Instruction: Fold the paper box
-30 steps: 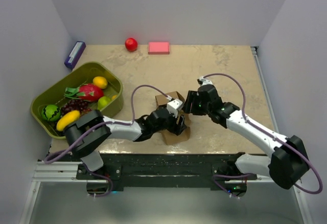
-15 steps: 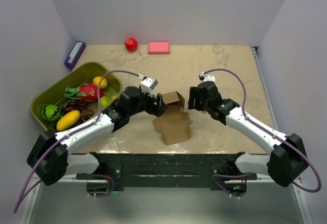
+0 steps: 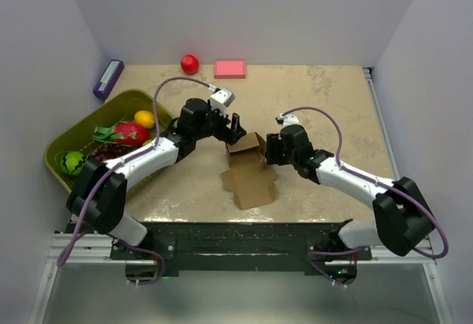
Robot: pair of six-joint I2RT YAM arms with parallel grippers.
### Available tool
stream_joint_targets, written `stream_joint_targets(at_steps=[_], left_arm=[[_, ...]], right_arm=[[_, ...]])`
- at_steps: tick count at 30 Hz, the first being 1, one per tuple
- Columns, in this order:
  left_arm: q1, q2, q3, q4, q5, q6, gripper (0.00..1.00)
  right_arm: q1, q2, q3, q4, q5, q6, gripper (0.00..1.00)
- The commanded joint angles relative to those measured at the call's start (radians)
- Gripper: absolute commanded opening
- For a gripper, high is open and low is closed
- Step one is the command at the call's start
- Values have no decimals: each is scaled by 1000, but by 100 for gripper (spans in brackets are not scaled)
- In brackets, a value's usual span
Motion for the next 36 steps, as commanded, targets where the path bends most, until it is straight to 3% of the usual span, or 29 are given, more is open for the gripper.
stream_joint_targets(at_steps=[1,14,26,36], left_arm=[[19,75,34,111,117,100,81],[56,269,48,290,314,83,79],[90,338,56,332,431,60,58],[100,367,65,336,466,49,47]], right_arm=[[0,17,-25,137,-31,-57,59],[1,112,-34,249,-12,-80,60],[0,157,-99,464,-91,-93,60],[0,110,-174,603,-143,-117,60]])
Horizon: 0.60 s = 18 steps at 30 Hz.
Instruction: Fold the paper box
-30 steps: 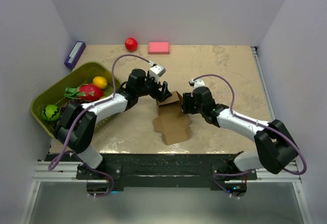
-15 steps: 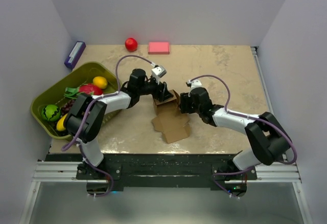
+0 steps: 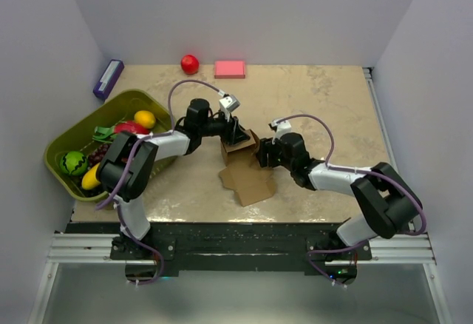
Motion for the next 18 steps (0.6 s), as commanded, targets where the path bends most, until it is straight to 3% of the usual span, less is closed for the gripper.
stream_joint_targets(at_steps=[1,18], left_arm=[[15,23,37,33,37,-7,47],[16,32,66,-16,67,-1,42]], right_arm=[[1,-47,-36,137,-39,-33,60],[0,16,-7,219,-60,-44,57]])
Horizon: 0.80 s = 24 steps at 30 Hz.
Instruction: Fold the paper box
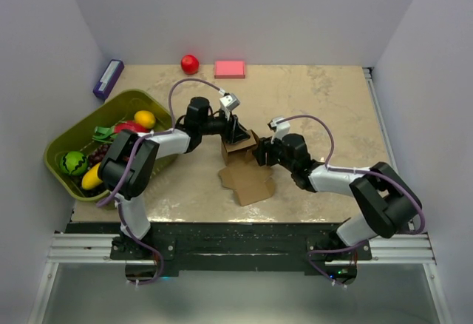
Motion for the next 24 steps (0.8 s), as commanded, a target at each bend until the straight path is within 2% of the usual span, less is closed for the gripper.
stream_joint_targets(at_steps=[1,13,21,24], left_arm=[[7,8,42,-18,24,0,42],[5,31,62,-33,50,-14,43],[5,45,72,-33,69,-29,44],[5,48,72,-33,72,-35,45]], right_arm=[[0,35,42,71,4,-14,56],[1,114,64,157,-1,-12,55],[1,129,89,192,-49,0,63],[1,133,90,206,-58,3,63]])
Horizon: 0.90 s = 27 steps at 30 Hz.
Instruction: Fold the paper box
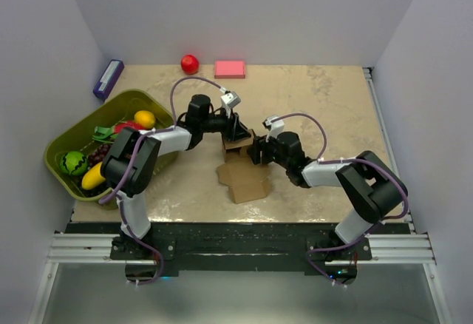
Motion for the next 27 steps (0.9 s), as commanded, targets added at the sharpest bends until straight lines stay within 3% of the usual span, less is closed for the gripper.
stream_joint_targets(at_steps=[1,7,12,16,27], left_arm=[[4,17,25,-7,47,-24,45],[2,20,27,-5,56,-37,45],[1,-4,25,-2,45,-41,50],[1,-6,41,-34,36,-35,57],[-27,-18,32,-45,15,-38,57]], right_arm=[[1,5,45,113,-27,2,61],[2,31,41,116,11,16,52],[1,44,44,88,46,31,37],[1,37,31,91,83,43,33],[1,17,27,72,149,80,23]])
